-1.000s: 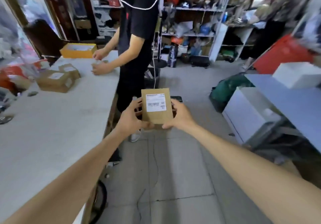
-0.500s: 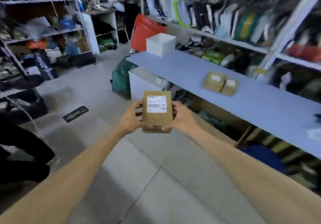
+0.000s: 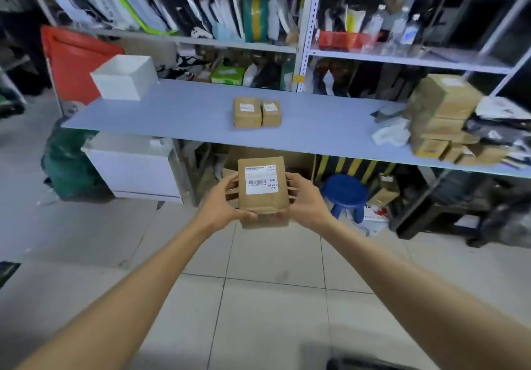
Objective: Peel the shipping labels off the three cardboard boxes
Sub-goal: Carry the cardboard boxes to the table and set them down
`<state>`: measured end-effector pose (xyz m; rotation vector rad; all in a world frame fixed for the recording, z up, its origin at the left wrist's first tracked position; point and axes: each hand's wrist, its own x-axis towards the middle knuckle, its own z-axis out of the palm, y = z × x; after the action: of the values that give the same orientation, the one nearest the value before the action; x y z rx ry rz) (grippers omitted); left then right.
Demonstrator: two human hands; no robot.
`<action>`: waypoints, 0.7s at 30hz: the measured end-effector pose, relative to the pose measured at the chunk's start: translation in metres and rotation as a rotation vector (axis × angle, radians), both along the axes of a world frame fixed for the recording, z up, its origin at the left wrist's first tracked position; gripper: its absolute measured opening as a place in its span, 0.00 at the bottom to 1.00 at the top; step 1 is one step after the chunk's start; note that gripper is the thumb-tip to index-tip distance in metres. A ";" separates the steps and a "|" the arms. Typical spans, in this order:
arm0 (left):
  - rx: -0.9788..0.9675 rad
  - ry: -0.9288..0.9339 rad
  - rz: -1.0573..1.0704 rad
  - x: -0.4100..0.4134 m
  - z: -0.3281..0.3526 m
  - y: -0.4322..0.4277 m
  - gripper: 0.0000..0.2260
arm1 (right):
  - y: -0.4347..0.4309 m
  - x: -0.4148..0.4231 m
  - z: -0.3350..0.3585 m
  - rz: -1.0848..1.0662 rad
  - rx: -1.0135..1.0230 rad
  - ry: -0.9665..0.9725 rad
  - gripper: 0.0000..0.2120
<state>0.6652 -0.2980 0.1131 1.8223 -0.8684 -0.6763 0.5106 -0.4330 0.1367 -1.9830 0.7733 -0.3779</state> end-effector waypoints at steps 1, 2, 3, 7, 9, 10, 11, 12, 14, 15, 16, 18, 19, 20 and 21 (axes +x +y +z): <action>0.000 0.013 -0.011 -0.001 0.000 -0.003 0.47 | -0.002 -0.002 0.000 -0.008 0.001 -0.003 0.42; 0.001 0.025 -0.016 -0.001 -0.001 -0.006 0.47 | -0.003 -0.003 0.001 -0.013 -0.001 -0.001 0.42; 0.003 0.032 -0.019 -0.002 -0.001 -0.008 0.48 | -0.005 -0.004 0.001 -0.013 -0.003 -0.001 0.42; 0.009 0.013 -0.041 -0.003 0.002 -0.016 0.49 | -0.013 -0.009 0.002 -0.013 0.002 -0.006 0.42; 0.014 0.003 -0.036 -0.002 0.004 -0.020 0.49 | -0.016 -0.009 0.003 -0.014 -0.007 -0.012 0.43; 0.016 0.000 -0.033 -0.002 0.005 -0.022 0.49 | -0.018 -0.008 0.004 -0.013 -0.014 -0.014 0.43; 0.022 -0.003 -0.029 -0.003 0.006 -0.024 0.49 | -0.020 -0.008 0.005 -0.013 -0.021 -0.017 0.44; 0.028 -0.005 -0.025 -0.003 0.007 -0.027 0.49 | -0.023 -0.008 0.006 -0.015 -0.027 -0.023 0.44; 0.038 -0.009 -0.028 -0.003 0.009 -0.034 0.49 | -0.028 -0.010 0.008 -0.020 -0.029 -0.035 0.45; 0.044 -0.011 -0.033 -0.003 0.009 -0.038 0.49 | -0.031 -0.011 0.009 -0.020 -0.025 -0.040 0.44; 0.050 -0.013 -0.040 -0.002 0.010 -0.043 0.49 | -0.033 -0.012 0.009 -0.020 -0.019 -0.045 0.44; 0.059 -0.011 -0.056 0.001 0.010 -0.052 0.50 | -0.038 -0.012 0.009 -0.026 -0.012 -0.057 0.43; 0.055 -0.003 -0.058 0.003 0.010 -0.057 0.50 | -0.041 -0.010 0.010 -0.029 -0.010 -0.061 0.42; 0.047 0.007 -0.057 0.005 0.009 -0.062 0.50 | -0.045 -0.008 0.011 -0.032 -0.006 -0.064 0.42; 0.038 0.018 -0.054 0.009 0.008 -0.067 0.50 | -0.050 -0.005 0.012 -0.036 0.001 -0.065 0.43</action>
<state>0.6737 -0.3649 0.1215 1.8293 -0.9008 -0.7472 0.5060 -0.4831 0.1483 -1.9480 0.7685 -0.4605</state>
